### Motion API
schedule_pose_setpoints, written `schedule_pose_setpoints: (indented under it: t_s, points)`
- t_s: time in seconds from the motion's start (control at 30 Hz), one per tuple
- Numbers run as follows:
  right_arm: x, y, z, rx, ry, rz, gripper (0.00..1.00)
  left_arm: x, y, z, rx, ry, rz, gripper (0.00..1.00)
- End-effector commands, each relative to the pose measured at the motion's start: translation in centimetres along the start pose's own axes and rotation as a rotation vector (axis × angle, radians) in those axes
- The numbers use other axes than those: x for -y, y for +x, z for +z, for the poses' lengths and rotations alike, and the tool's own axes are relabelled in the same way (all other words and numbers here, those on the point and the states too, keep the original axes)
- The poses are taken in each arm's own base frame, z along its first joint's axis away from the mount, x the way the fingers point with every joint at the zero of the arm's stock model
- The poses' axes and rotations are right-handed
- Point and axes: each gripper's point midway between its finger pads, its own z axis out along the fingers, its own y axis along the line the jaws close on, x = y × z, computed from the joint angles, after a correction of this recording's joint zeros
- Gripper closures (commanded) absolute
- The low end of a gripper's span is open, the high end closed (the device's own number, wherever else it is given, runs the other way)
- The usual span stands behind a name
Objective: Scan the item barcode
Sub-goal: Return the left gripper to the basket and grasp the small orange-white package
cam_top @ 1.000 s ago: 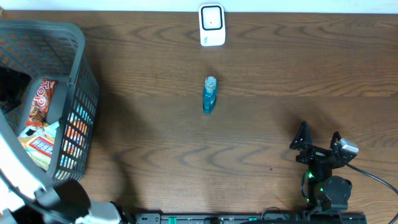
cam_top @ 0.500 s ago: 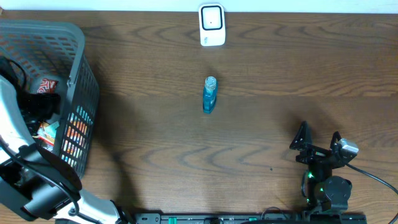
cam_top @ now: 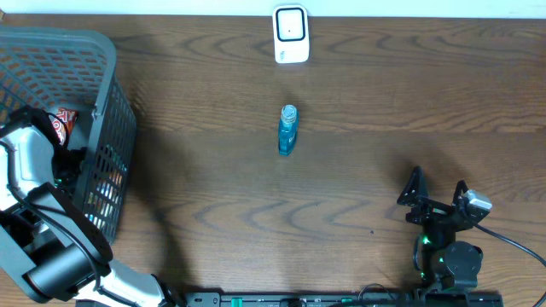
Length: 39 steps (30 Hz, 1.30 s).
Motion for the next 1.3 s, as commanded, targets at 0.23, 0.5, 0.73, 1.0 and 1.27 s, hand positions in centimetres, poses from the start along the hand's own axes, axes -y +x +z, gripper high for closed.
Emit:
schedule_pose_setpoints:
  t_s: [0.23,0.5,0.73,1.0,1.27]
  points:
    - [0.3,0.0,0.0,0.004,0.011,0.014,0.01,-0.2,0.6,0.5,-0.006,-0.009,-0.021,0.16]
    - [0.3,0.0,0.0,0.004,0.011,0.014,0.01,0.3,1.1,0.6,-0.004,-0.012,0.005,0.39]
    - [0.3,0.0,0.0,0.004,0.011,0.014,0.01,0.8,0.8,-0.3,0.018,0.013,0.008,0.7]
    - [0.3,0.0,0.0,0.004,0.011,0.014,0.01,3.0,-0.3,-7.3,0.17,0.192,0.027,0.85]
    - [0.3,0.0,0.0,0.004,0.011,0.014,0.01,2.2,1.9,-21.1,0.456,0.537,0.055,0.92]
